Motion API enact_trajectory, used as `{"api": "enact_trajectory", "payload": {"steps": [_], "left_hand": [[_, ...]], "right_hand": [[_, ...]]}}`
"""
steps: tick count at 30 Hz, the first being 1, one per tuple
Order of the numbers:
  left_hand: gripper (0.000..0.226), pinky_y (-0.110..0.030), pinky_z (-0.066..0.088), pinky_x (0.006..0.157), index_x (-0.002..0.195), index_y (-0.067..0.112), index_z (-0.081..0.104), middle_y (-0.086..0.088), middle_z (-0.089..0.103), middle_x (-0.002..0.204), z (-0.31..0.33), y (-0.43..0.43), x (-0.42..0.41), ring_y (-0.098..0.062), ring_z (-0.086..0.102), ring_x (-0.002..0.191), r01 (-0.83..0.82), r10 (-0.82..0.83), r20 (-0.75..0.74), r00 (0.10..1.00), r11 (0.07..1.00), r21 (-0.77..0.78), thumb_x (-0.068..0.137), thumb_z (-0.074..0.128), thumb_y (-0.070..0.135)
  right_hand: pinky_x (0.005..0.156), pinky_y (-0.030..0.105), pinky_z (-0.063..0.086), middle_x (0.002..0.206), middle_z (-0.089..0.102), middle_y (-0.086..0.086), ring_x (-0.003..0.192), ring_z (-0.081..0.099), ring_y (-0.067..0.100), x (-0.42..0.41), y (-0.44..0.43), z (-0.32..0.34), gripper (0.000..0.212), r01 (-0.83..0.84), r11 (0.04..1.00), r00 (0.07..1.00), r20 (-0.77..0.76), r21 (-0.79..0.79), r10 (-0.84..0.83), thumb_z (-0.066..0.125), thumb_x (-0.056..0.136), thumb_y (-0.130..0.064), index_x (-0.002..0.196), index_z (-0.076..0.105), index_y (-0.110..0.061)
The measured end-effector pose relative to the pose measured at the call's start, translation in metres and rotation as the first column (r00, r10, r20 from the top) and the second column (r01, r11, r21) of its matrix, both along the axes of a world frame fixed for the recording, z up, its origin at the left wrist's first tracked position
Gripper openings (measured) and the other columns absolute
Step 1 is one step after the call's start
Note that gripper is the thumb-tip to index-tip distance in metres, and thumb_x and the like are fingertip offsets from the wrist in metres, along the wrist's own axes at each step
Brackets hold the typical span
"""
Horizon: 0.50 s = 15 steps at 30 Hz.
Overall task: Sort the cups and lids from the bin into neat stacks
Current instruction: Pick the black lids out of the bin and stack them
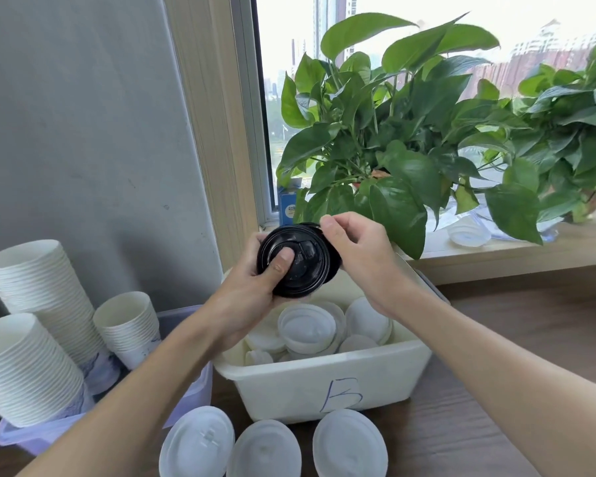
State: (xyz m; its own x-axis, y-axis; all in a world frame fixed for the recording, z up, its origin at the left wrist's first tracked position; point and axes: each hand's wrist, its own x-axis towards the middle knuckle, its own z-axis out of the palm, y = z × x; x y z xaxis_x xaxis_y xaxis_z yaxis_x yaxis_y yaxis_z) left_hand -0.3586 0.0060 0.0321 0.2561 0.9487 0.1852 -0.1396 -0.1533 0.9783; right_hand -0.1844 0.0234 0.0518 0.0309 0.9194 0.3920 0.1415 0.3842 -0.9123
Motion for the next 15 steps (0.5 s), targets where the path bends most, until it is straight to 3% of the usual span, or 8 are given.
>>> {"api": "enact_trajectory", "payload": {"steps": [3,5,7,9,10,15], "left_hand": [[0.057,-0.046,0.056,0.090,0.137,0.029,0.033,0.005,0.070,0.116,-0.002,0.003,0.000,-0.027,0.068,0.112,-0.008,0.010,-0.057,0.998,1.000,0.030,0.091,0.064,0.039],[0.061,-0.048,0.049,0.102,0.139,0.032,0.041,0.005,0.069,0.121,-0.005,0.005,-0.001,-0.023,0.063,0.120,-0.021,0.033,-0.182,0.983,0.998,0.067,0.088,0.067,0.052],[0.052,-0.037,0.046,0.106,0.132,0.029,0.051,0.005,0.068,0.121,-0.006,0.006,0.001,-0.012,0.062,0.118,-0.044,0.081,-0.302,0.950,0.991,0.127,0.088,0.062,0.055],[0.036,-0.012,0.047,0.091,0.126,0.021,0.051,0.009,0.067,0.112,-0.006,0.004,0.007,0.003,0.062,0.103,-0.111,0.177,-0.363,0.915,0.975,0.194,0.097,0.057,0.043],[0.031,-0.006,0.045,0.082,0.125,0.018,0.049,0.010,0.065,0.109,-0.004,0.003,0.010,0.006,0.060,0.098,-0.135,0.217,-0.383,0.898,0.964,0.228,0.100,0.054,0.035],[0.026,-0.004,0.043,0.076,0.122,0.013,0.043,0.006,0.060,0.106,-0.004,0.001,0.018,0.020,0.056,0.085,-0.144,0.282,-0.392,0.876,0.927,0.346,0.099,0.053,0.019]], "right_hand": [[0.078,0.039,0.055,0.088,0.070,0.004,0.083,0.064,0.014,-0.004,0.000,-0.005,0.022,-0.025,1.000,0.999,-0.038,-0.010,0.024,0.051,0.098,-0.027,0.098,0.068,-0.013],[0.073,0.027,0.051,0.086,0.069,0.000,0.079,0.063,0.007,-0.008,-0.004,-0.006,0.027,-0.045,0.999,0.996,-0.077,-0.010,0.044,0.045,0.101,-0.024,0.099,0.068,-0.010],[0.077,0.020,0.051,0.092,0.070,0.000,0.085,0.064,0.005,-0.010,-0.007,-0.006,0.034,-0.085,0.996,0.990,-0.114,-0.014,0.083,0.038,0.103,-0.027,0.103,0.066,-0.010],[0.080,0.014,0.049,0.097,0.068,-0.003,0.089,0.062,0.000,-0.011,-0.010,-0.007,0.032,-0.136,0.991,0.986,-0.097,0.003,0.136,0.036,0.103,-0.029,0.109,0.064,-0.012],[0.081,0.012,0.047,0.101,0.066,-0.006,0.092,0.060,-0.003,-0.011,-0.010,-0.009,0.030,-0.153,0.988,0.986,-0.057,0.018,0.154,0.039,0.102,-0.030,0.113,0.062,-0.014],[0.089,0.017,0.044,0.109,0.063,-0.007,0.103,0.057,0.001,-0.013,-0.007,-0.016,0.043,-0.048,0.986,0.988,0.152,0.157,0.024,0.045,0.090,-0.046,0.120,0.057,-0.017]]}}
